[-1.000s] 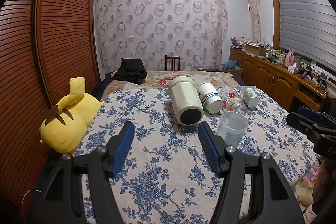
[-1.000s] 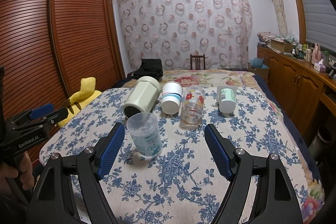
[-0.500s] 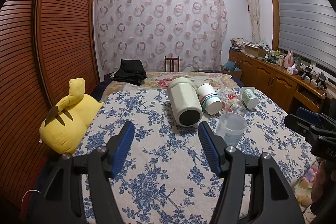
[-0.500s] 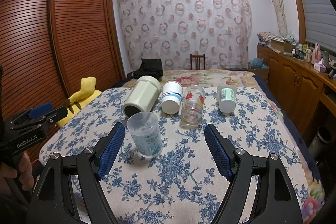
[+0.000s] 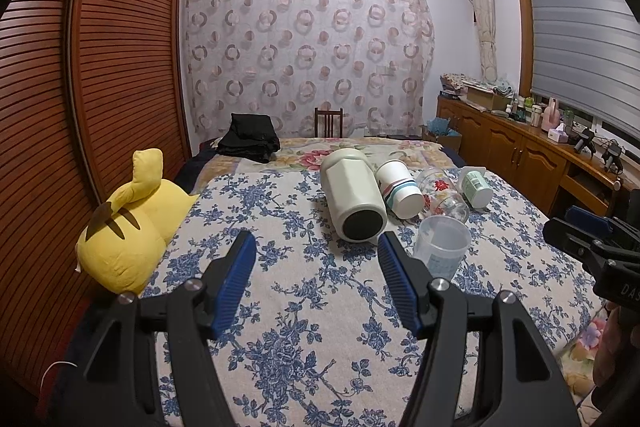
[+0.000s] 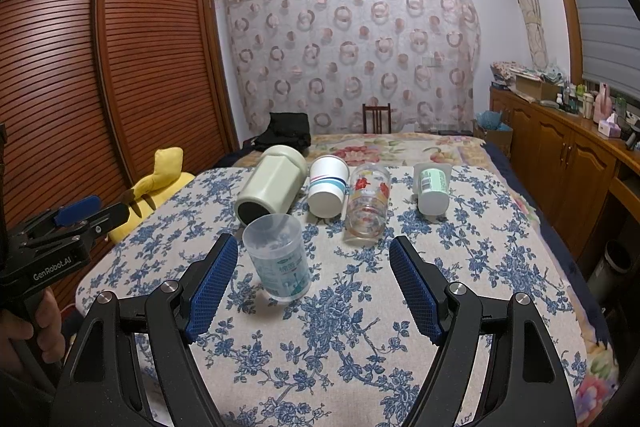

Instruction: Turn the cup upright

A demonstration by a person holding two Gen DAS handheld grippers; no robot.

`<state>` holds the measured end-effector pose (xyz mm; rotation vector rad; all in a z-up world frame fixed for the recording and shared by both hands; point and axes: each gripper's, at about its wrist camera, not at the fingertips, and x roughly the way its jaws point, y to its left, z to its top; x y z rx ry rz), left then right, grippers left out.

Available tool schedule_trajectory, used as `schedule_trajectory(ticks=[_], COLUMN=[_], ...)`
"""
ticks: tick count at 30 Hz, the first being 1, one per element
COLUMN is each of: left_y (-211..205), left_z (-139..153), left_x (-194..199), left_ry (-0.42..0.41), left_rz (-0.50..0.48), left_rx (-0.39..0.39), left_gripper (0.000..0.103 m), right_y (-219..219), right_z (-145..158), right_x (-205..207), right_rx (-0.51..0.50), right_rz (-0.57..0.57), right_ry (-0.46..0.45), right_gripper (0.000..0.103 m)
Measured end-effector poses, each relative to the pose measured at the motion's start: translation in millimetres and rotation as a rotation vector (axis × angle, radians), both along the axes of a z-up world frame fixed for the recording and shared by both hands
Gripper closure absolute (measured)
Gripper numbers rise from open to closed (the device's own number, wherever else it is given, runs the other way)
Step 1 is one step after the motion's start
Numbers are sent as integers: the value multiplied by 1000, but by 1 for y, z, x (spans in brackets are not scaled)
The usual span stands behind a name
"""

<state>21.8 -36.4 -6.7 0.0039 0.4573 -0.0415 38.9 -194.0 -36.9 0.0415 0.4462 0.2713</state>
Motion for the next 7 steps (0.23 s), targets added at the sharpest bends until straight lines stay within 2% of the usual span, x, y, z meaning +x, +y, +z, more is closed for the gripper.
schedule_trajectory(ticks=[7], left_y=[1], left_z=[-1], left_x=[-1], left_ry=[-2], left_rz=[0], left_rx=[0], left_gripper=[40], right_y=[0], right_z=[0], right_x=[0], right_rx=[0], right_rz=[1], right_ry=[-1], right_gripper=[23])
